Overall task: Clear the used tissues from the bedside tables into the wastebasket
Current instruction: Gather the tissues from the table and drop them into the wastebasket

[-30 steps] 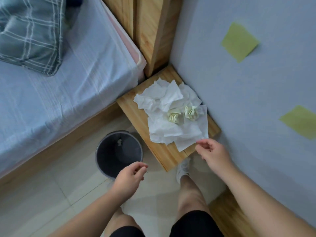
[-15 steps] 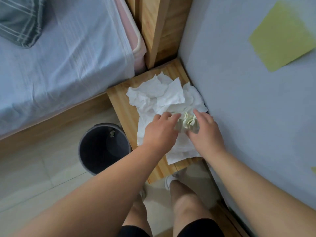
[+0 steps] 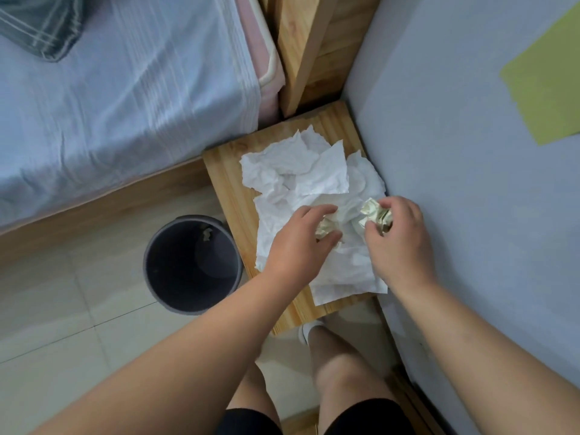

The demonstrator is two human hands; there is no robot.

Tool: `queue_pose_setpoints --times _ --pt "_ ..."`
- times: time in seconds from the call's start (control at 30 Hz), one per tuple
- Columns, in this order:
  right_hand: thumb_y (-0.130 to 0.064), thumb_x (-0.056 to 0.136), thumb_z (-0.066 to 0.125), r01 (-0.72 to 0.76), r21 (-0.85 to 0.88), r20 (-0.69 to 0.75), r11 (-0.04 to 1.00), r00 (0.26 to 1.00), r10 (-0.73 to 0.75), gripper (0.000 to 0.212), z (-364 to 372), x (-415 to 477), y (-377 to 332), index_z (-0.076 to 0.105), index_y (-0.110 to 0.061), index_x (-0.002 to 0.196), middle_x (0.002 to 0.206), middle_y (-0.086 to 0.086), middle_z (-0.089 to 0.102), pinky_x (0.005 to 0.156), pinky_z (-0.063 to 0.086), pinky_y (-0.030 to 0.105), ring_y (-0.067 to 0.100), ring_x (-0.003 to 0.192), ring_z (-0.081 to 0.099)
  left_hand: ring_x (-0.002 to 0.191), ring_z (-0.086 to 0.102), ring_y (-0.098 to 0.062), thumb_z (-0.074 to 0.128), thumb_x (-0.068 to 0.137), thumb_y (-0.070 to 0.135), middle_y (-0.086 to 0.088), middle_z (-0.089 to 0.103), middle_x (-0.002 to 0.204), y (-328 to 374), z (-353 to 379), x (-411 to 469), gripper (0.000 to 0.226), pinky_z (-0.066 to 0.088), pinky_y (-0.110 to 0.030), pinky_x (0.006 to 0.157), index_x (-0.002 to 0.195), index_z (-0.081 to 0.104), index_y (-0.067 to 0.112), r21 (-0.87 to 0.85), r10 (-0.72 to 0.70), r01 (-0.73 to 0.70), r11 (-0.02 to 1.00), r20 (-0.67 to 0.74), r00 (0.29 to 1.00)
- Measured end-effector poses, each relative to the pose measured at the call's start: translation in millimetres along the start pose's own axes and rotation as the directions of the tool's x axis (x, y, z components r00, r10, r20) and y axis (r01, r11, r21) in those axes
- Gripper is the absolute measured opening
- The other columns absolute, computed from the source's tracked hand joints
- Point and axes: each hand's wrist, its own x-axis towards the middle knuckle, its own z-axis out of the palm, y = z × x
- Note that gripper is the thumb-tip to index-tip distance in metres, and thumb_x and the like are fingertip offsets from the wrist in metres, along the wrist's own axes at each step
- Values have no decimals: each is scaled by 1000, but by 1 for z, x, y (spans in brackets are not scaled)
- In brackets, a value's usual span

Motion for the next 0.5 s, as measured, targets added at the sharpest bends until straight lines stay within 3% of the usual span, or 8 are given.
queue_pose_setpoints --times 0.1,0.2,0.27,0.37,0.5 --pt "-22 89 67 -37 54 -64 998 997 40 30 -18 -8 -9 57 -24 117 117 -9 51 72 40 27 7 86 48 87 62 6 73 94 52 25 66 121 6 -19 -19 43 48 -14 75 135 62 49 -253 -100 86 964 -46 994" --pt "-20 89 68 -54 101 -103 993 993 65 29 -29 -15 -20 58 -24 116 115 -6 51 79 41 29 6 89 48 89 71 -3 76 92 50 28 67 120 4 -36 -33 43 60 -30 79 133 64 51 -507 -195 148 849 -42 980" --pt "-20 89 69 -42 115 -120 992 991 56 29 -33 -19 -29 55 -28 113 113 -7 50 79 41 29 10 90 50 93 74 -8 76 95 45 35 61 121 0 -47 -40 41 64 -32 73 133 63 51 -629 -231 147 763 -53 972" --pt "-21 89 69 -26 111 -136 993 990 42 32 -35 -23 -44 51 -35 111 114 -8 49 73 40 26 10 88 50 102 75 -13 75 98 33 22 60 130 -8 -60 -48 47 64 -24 64 139 59 49 -768 -303 152 622 -57 951" --pt "-25 89 69 21 122 -140 992 990 -4 34 -32 -31 -65 46 -43 108 114 -10 50 69 38 15 5 86 51 110 75 -18 78 96 23 8 62 138 -22 -67 -53 53 67 -30 76 142 60 41 -881 -388 166 442 -21 921"
